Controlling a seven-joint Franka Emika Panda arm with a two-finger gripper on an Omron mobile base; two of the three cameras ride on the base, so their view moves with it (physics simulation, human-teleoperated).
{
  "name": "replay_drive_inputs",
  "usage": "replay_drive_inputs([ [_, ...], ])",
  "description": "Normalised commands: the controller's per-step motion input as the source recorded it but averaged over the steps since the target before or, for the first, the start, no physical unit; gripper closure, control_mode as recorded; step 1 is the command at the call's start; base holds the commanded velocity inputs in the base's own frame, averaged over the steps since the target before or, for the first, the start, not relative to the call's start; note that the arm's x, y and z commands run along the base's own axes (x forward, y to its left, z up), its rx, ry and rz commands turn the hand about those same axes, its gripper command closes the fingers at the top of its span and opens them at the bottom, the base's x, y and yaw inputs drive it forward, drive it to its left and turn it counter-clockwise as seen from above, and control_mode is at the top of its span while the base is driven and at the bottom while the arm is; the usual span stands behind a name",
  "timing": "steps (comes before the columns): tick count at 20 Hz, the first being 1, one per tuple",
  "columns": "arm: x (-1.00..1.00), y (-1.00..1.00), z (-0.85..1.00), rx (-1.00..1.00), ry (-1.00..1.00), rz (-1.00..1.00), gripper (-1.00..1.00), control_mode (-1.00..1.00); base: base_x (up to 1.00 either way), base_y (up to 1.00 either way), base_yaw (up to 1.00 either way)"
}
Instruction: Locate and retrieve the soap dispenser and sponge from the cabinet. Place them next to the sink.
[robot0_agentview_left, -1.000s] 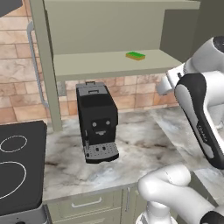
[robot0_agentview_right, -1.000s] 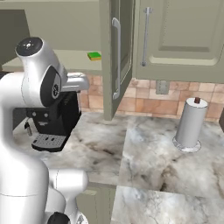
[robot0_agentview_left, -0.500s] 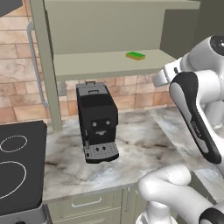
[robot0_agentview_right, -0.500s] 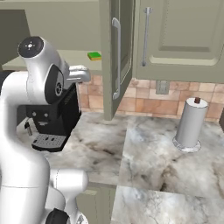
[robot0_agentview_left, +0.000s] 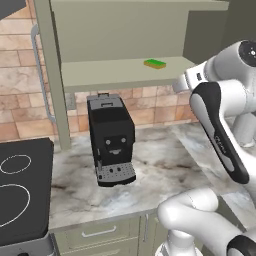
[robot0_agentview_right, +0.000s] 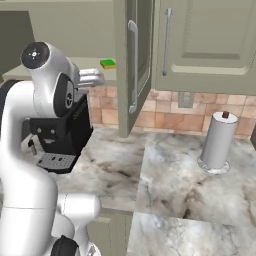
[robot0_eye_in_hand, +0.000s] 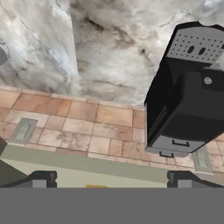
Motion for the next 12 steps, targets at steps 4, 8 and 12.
replay_drive_inputs([
  [4,0.24,0.0,0.21,0.0,0.0,0.0,-1.0,-1.0,0.0,0.0,0.0],
  [8,0.32,0.0,0.13,-0.01,0.0,0.0,-1.0,-1.0,0.0,0.0,0.0],
  [12,0.31,-0.01,0.0,-0.01,0.0,-0.01,-1.0,-1.0,0.0,0.0,0.0],
])
